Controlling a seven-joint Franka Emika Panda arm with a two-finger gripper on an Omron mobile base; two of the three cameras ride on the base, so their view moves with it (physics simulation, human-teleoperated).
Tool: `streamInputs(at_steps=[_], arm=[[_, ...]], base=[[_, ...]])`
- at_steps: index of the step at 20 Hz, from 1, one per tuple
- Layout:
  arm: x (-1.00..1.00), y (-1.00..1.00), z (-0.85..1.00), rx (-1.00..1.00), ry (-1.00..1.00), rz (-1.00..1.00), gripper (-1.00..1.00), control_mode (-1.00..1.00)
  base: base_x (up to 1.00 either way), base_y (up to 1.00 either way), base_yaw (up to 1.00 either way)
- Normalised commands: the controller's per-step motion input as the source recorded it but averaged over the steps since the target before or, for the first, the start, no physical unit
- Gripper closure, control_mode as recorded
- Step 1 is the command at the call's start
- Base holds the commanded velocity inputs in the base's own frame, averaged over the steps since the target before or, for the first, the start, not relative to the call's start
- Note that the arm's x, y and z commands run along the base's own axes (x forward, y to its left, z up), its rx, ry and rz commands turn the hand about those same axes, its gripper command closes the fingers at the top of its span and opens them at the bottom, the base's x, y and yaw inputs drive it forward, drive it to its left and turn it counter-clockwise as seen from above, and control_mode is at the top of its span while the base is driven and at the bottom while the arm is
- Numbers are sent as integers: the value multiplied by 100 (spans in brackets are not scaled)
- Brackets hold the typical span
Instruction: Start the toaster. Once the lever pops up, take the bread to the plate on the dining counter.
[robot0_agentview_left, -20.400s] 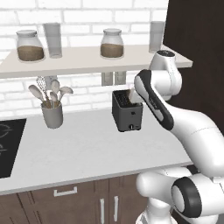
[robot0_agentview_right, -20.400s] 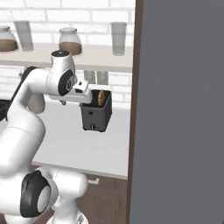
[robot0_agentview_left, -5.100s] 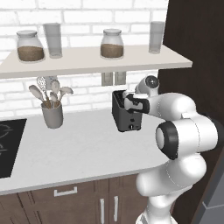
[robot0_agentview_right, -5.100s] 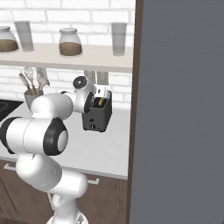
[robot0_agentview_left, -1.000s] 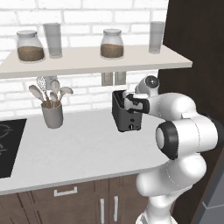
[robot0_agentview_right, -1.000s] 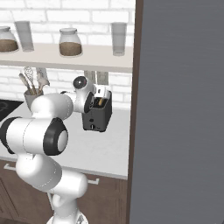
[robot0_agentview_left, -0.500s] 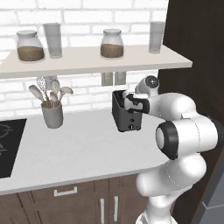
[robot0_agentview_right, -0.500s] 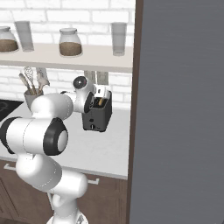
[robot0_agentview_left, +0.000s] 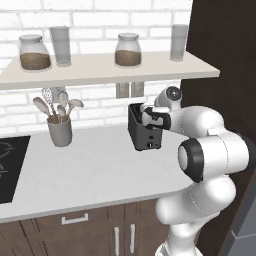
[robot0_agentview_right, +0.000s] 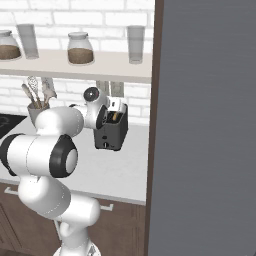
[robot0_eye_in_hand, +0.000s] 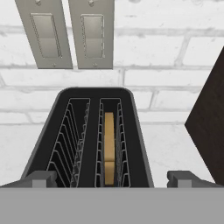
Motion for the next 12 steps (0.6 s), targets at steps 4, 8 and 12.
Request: streamInputs(at_steps=[4,8,12], arm=[[0,0,0,0,0,0,-100,-100],[0,0,0,0,0,0,-100,-100],[0,0,0,0,0,0,-100,-100]], base=[[0,0,0],[0,0,0],[0,0,0]])
